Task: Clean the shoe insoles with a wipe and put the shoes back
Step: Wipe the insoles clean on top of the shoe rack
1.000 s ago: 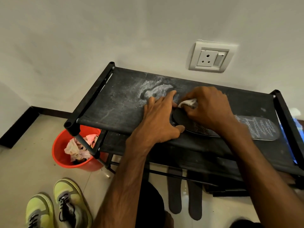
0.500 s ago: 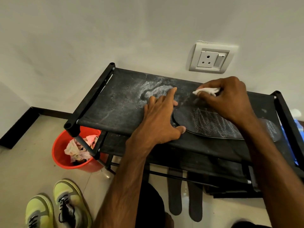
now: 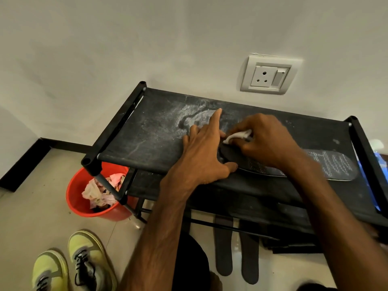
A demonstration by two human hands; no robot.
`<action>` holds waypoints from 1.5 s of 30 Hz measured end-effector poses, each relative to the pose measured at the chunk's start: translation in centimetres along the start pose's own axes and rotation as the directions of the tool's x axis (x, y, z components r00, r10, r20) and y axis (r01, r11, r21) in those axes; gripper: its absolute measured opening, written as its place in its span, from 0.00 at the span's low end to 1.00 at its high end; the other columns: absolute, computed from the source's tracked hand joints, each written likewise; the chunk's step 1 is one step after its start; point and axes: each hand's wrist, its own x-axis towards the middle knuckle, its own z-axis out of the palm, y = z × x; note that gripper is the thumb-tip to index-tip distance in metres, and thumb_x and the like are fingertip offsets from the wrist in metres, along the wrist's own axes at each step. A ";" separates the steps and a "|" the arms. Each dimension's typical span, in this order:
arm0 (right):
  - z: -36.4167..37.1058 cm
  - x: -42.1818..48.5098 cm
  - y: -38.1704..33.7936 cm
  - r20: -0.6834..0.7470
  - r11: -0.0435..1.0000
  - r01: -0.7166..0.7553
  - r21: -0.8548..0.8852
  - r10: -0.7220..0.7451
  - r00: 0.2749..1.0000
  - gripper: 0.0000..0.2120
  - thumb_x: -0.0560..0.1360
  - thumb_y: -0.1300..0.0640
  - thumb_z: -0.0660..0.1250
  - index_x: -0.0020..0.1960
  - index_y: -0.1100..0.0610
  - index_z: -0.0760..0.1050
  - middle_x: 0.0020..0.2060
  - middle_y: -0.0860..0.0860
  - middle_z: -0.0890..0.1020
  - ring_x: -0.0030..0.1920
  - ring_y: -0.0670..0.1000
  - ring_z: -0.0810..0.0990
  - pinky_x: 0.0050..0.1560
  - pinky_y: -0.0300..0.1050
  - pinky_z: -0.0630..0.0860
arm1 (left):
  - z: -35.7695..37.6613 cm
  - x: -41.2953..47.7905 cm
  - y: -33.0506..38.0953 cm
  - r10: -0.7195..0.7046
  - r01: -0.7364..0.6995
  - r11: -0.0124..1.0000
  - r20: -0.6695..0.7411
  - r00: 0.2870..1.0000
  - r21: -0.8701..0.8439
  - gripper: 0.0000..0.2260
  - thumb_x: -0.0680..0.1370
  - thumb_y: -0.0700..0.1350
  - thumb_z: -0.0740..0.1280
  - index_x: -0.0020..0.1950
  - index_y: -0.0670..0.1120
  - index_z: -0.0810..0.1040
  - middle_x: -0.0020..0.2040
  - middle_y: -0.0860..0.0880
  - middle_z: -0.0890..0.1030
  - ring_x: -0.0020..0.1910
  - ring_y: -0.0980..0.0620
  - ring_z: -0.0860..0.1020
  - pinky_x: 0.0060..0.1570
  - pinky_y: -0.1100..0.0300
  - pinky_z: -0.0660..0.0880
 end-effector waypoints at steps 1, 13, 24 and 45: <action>-0.3 0.0 0.5 -0.041 0.999 -0.043 -0.025 0.042 0.998 0.09 0.75 0.53 0.74 0.53 0.42 0.86 0.47 0.46 0.87 0.46 0.50 0.83 0.47 0.55 0.82 | 0.0 0.0 0.0 0.005 -0.005 1.000 0.000 1.000 0.002 0.57 0.68 0.55 0.79 0.81 0.56 0.39 0.70 0.58 0.71 0.76 0.45 0.57 0.76 0.37 0.47; -0.6 -0.5 0.8 -0.041 0.998 -0.023 0.063 0.026 0.999 0.08 0.75 0.56 0.74 0.53 0.47 0.87 0.45 0.49 0.87 0.44 0.50 0.83 0.47 0.56 0.82 | 0.1 0.0 0.9 0.023 -0.021 0.999 -0.037 0.999 0.037 0.55 0.68 0.58 0.78 0.82 0.53 0.43 0.67 0.60 0.73 0.73 0.48 0.58 0.74 0.42 0.50; -1.2 -0.4 2.5 -0.088 0.997 -0.072 0.013 0.073 0.993 0.09 0.75 0.53 0.75 0.53 0.44 0.86 0.45 0.47 0.87 0.41 0.47 0.82 0.43 0.51 0.82 | 0.1 -0.3 0.9 0.036 -0.029 0.990 -0.051 0.998 0.136 0.41 0.69 0.61 0.75 0.78 0.56 0.61 0.65 0.60 0.74 0.69 0.49 0.61 0.69 0.48 0.56; -1.8 -0.8 1.6 0.031 0.998 -0.068 -0.004 0.068 0.997 0.07 0.73 0.53 0.76 0.49 0.43 0.87 0.41 0.44 0.87 0.39 0.44 0.82 0.41 0.48 0.81 | 0.2 -0.2 1.3 0.004 0.010 0.977 -0.069 0.998 0.211 0.29 0.68 0.62 0.76 0.67 0.62 0.74 0.65 0.56 0.73 0.66 0.49 0.61 0.62 0.51 0.56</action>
